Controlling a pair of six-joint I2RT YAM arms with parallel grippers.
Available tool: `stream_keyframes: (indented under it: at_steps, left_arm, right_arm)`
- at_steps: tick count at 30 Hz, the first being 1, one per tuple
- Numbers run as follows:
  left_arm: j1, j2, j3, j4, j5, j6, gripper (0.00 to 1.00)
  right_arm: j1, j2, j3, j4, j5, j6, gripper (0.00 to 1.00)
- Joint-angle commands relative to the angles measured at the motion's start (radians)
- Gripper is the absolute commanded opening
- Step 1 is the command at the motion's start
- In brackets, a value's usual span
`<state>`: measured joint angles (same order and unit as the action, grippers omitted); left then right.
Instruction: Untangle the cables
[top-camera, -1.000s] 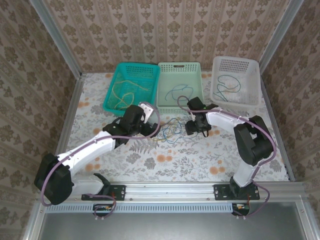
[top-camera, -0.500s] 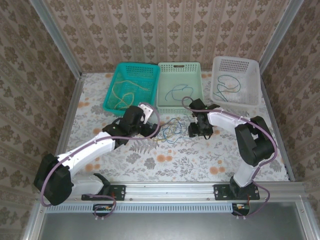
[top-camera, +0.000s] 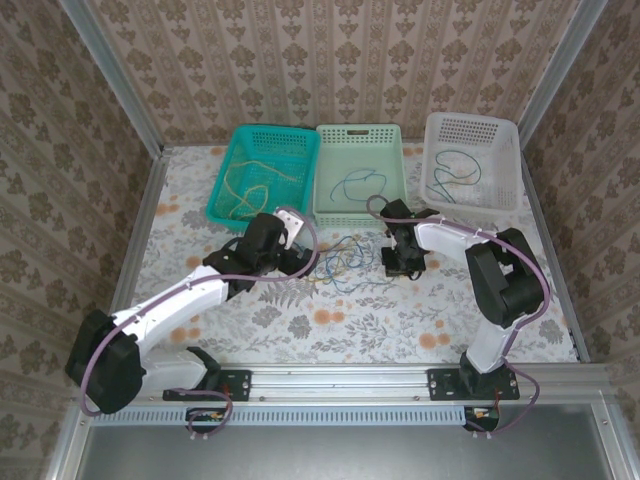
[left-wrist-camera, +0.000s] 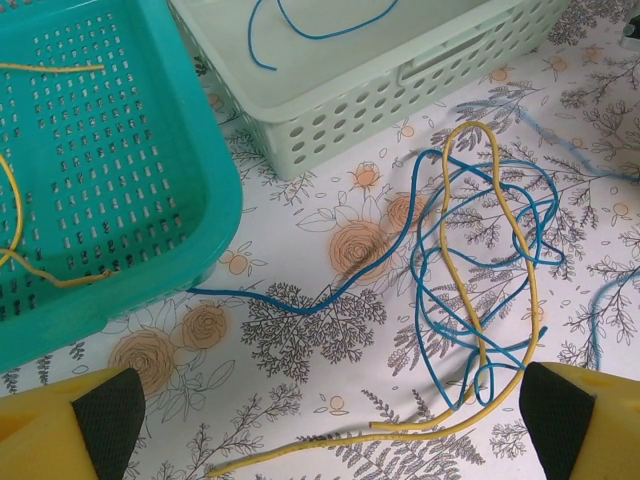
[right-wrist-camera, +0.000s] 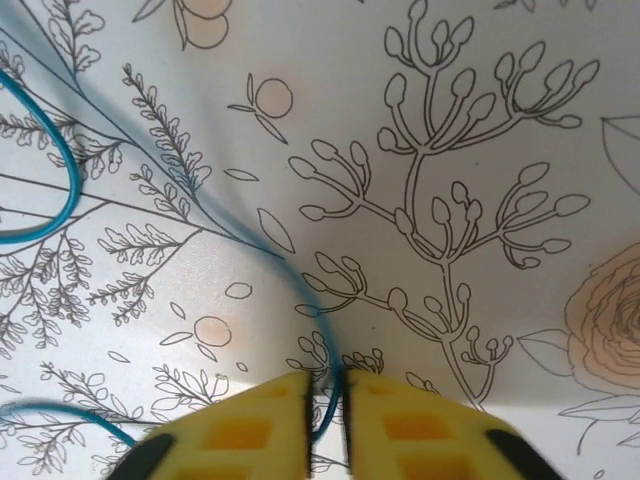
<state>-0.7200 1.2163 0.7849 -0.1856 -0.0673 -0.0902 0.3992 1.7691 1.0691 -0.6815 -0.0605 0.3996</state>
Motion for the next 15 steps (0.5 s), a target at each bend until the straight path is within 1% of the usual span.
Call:
stream_keyframes:
  at_steps: [1, 2, 3, 8, 15]
  left_arm:
    - [0.005, -0.032, -0.007, 0.011, -0.009, 0.007, 1.0]
    - [0.006, -0.035, -0.008, 0.009, -0.01, 0.009, 1.0]
    - [0.005, -0.036, -0.007, 0.008, -0.012, 0.008, 1.0]
    - [0.011, -0.043, -0.01, 0.008, -0.014, 0.007, 1.0]
    - [0.011, -0.041, -0.011, 0.015, -0.017, -0.001, 1.0]
  right_arm:
    - [-0.008, 0.006, -0.004, -0.029, -0.027, -0.005, 0.07]
    - [-0.015, -0.003, 0.0, -0.038, -0.025, -0.01, 0.02]
    - [-0.022, -0.014, 0.002, -0.044, -0.023, -0.016, 0.0]
    - [-0.056, -0.111, 0.053, -0.101, -0.019, -0.038, 0.0]
    - [-0.064, -0.244, 0.238, -0.251, -0.038, -0.092, 0.0]
